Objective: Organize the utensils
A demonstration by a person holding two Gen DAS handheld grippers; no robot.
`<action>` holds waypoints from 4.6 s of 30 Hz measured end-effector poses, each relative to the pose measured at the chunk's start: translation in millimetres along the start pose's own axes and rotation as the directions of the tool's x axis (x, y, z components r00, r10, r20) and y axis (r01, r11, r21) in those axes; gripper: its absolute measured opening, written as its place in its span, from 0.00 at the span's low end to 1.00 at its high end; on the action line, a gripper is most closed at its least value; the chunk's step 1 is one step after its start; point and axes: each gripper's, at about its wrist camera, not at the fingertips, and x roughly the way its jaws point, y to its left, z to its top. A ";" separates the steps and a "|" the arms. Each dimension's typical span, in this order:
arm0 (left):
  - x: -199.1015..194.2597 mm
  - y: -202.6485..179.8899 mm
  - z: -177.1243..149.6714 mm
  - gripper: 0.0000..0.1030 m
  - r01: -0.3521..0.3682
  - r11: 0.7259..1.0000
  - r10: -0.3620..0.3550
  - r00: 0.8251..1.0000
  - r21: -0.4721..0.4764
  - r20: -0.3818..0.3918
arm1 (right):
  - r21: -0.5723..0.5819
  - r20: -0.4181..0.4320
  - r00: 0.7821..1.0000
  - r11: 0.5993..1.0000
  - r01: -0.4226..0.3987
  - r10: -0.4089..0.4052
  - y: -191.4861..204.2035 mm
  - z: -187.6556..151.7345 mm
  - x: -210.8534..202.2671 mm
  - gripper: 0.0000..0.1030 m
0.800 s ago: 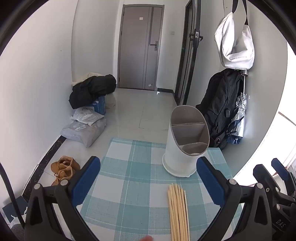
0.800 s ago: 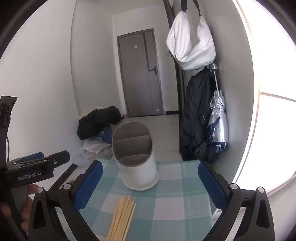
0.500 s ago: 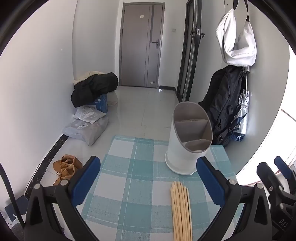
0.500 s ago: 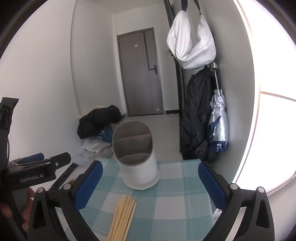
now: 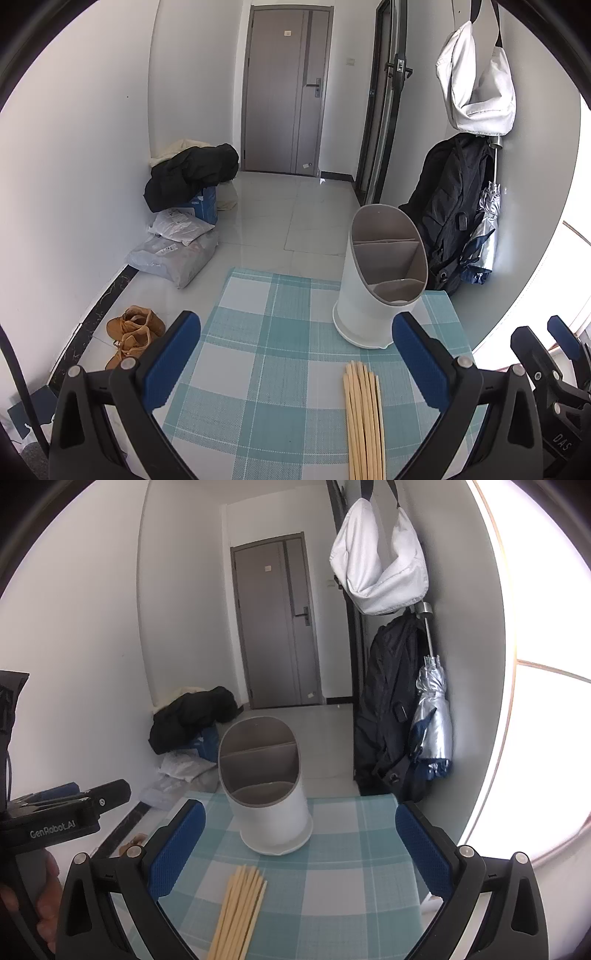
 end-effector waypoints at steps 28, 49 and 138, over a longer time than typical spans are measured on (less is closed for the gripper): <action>2.4 3.8 -3.0 0.98 0.009 1.000 -0.010 1.000 -0.022 -0.023 | -0.011 -0.008 1.000 1.000 -0.019 0.019 3.4 -3.1 2.5 1.00; 4.0 0.7 -4.3 0.98 0.015 1.000 -0.016 0.999 -0.022 -0.037 | -0.009 -0.026 0.999 0.999 -0.048 0.048 4.2 -2.7 4.6 1.00; 100.1 -13.2 -77.9 0.98 0.010 0.990 0.073 0.816 0.139 -0.573 | 0.429 -0.327 0.870 0.878 -0.211 0.369 -97.7 -27.1 86.4 0.03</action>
